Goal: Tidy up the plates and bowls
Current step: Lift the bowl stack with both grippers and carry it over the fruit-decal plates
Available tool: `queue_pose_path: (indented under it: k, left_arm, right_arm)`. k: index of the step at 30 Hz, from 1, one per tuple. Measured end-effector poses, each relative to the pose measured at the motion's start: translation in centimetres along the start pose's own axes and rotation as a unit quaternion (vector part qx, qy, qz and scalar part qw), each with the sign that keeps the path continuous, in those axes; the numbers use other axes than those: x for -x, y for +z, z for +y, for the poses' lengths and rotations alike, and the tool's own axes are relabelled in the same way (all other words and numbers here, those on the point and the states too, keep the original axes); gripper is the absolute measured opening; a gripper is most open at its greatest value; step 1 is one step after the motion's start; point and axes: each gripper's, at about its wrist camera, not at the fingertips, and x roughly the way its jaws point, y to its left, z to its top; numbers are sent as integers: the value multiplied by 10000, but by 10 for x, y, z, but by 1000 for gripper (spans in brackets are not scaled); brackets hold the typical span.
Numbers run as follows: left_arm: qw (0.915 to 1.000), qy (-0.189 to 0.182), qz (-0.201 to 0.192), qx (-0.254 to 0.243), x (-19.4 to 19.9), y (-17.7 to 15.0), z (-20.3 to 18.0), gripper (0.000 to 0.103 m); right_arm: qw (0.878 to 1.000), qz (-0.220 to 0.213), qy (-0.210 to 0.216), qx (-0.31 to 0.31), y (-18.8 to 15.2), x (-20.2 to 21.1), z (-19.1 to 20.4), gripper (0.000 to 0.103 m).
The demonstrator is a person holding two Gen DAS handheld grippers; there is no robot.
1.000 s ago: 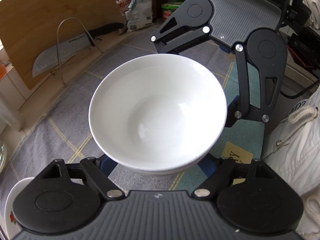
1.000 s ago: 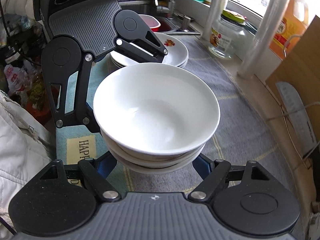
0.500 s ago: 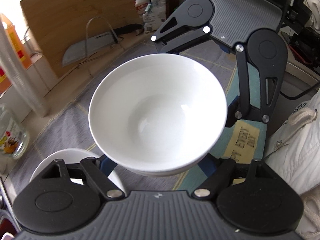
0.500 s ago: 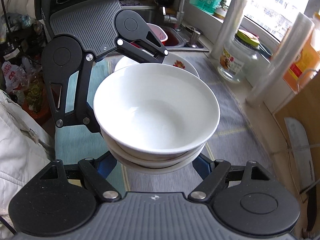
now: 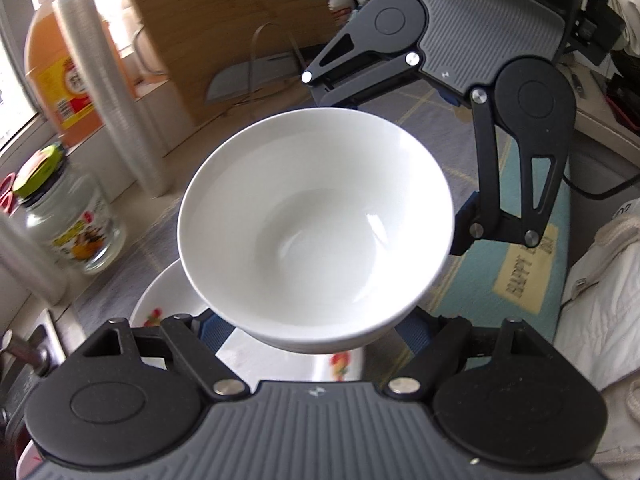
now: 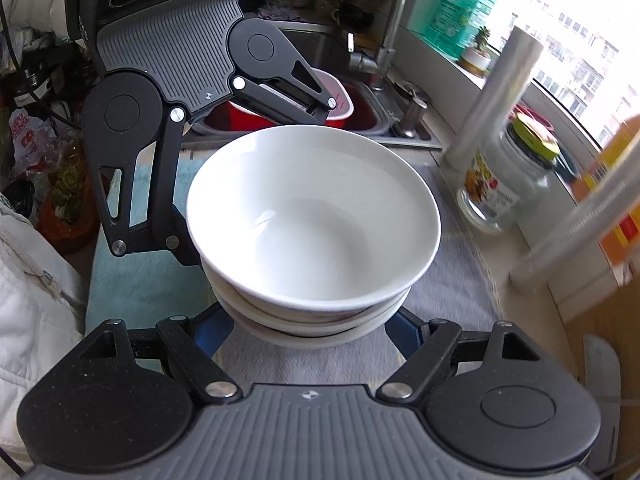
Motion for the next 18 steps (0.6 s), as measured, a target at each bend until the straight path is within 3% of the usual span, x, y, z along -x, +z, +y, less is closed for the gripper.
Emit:
queue_pose_path:
  k: [18]
  left_arm:
    - [9996, 205, 119, 179, -2, -30, 39, 84]
  right_arm:
    - [9997, 10, 126, 228, 36, -47, -15, 86]
